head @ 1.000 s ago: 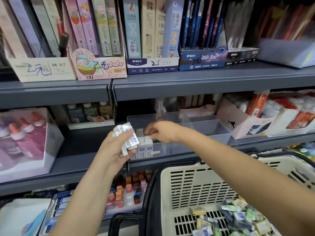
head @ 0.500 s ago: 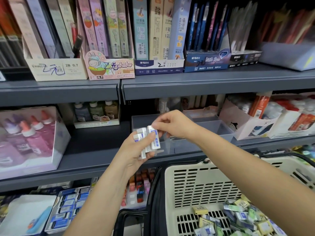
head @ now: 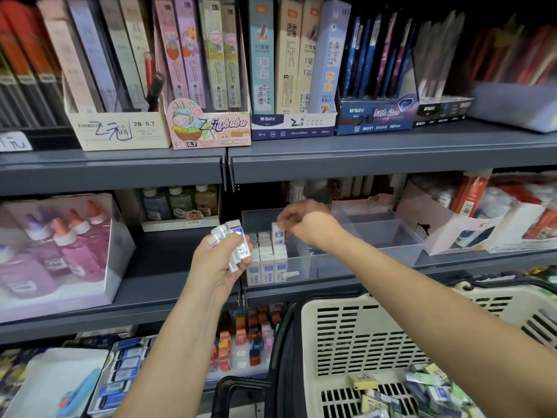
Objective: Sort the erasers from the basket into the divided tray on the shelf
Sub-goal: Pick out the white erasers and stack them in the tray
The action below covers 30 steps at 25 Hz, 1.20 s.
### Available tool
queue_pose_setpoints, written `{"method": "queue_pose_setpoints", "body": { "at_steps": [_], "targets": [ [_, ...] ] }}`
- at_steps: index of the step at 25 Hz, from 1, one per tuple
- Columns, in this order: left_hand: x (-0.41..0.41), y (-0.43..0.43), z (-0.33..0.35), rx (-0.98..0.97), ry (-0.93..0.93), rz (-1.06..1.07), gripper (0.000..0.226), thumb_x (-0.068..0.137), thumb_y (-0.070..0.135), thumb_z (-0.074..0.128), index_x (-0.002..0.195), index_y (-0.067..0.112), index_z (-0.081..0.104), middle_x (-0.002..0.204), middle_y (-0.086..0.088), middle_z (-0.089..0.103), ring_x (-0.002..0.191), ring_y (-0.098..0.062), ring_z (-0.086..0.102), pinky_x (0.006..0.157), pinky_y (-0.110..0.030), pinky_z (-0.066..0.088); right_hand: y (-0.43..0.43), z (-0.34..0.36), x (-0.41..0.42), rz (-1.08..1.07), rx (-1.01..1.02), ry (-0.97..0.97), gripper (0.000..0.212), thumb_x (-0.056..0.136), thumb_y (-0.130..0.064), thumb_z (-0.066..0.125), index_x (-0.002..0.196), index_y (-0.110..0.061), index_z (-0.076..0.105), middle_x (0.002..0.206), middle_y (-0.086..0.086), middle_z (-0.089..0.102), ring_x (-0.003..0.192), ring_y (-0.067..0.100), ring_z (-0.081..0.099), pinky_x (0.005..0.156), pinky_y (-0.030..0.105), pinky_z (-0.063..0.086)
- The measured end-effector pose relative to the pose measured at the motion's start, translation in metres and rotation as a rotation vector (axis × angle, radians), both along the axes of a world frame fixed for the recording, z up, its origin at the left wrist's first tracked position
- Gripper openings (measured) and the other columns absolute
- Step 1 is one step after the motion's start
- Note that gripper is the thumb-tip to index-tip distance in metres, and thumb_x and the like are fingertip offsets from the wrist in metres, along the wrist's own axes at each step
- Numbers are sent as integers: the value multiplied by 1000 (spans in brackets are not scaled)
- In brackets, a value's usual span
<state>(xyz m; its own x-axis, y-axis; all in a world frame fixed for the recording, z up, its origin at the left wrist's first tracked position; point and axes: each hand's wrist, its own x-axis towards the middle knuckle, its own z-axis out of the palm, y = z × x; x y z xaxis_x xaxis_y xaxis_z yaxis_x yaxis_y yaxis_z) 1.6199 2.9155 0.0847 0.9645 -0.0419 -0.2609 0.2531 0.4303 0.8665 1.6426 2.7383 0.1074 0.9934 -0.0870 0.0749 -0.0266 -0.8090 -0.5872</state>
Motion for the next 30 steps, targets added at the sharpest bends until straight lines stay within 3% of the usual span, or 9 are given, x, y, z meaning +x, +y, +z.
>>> {"method": "queue_pose_setpoints", "body": {
  "at_steps": [4,8,11,13,16,19,23,27,30],
  "targets": [
    [-2,-6,1,-18,35,-45,9,85,1,61,87,9,60,77,-11,67,73,-21,65,45,-19,51,6,-19,0,129,-284,62,21,91,-25,53,104,-20,69,113,3,67,100,22,60,89,30,49],
    [-4,-9,1,18,39,-102,10,82,2,66,87,10,63,79,-10,70,71,-19,69,47,-21,52,3,-10,-7,125,-319,36,26,93,-31,47,109,-24,67,120,0,64,107,23,57,94,33,45],
    [-7,-12,1,67,26,-142,13,80,3,68,88,11,63,72,-6,72,64,-15,70,48,-21,53,8,1,-22,145,38,-56,28,94,-33,48,102,-16,69,90,-2,71,86,12,65,86,31,50],
    [-10,-15,1,87,15,-168,14,80,4,69,91,12,64,73,-6,73,65,-13,70,50,-23,54,14,6,-30,190,230,-28,23,94,-26,51,100,-13,69,70,-7,67,64,2,63,71,22,52],
    [-13,-16,1,43,8,-154,9,82,9,69,88,12,63,77,-6,73,71,-14,71,54,-24,56,11,11,-33,156,367,19,18,94,-16,52,101,-8,66,77,1,69,59,0,62,52,10,45],
    [-11,-11,3,10,22,-99,6,82,8,67,83,11,62,69,-3,71,66,-13,70,53,-24,55,2,11,-36,132,464,50,13,93,-11,52,101,-10,62,83,4,70,61,1,65,53,12,48],
    [-13,-9,4,27,81,-217,10,82,11,68,92,9,65,81,-10,73,71,-19,71,51,-23,54,-1,11,-38,202,686,59,13,93,-6,51,91,-15,60,81,3,69,64,3,68,56,13,51],
    [-11,-12,4,74,39,-186,11,84,13,67,94,10,64,79,-7,73,73,-17,70,51,-22,54,-8,17,-30,121,546,-25,13,91,-5,55,89,-16,62,85,8,70,59,0,66,54,13,49],
    [-5,-7,3,141,-20,-72,9,82,19,69,88,16,63,72,0,68,66,-11,64,47,-21,51,-17,20,-14,-86,223,-158,17,89,-11,57,85,-24,66,88,0,68,73,9,66,73,23,52]
  ]
}}
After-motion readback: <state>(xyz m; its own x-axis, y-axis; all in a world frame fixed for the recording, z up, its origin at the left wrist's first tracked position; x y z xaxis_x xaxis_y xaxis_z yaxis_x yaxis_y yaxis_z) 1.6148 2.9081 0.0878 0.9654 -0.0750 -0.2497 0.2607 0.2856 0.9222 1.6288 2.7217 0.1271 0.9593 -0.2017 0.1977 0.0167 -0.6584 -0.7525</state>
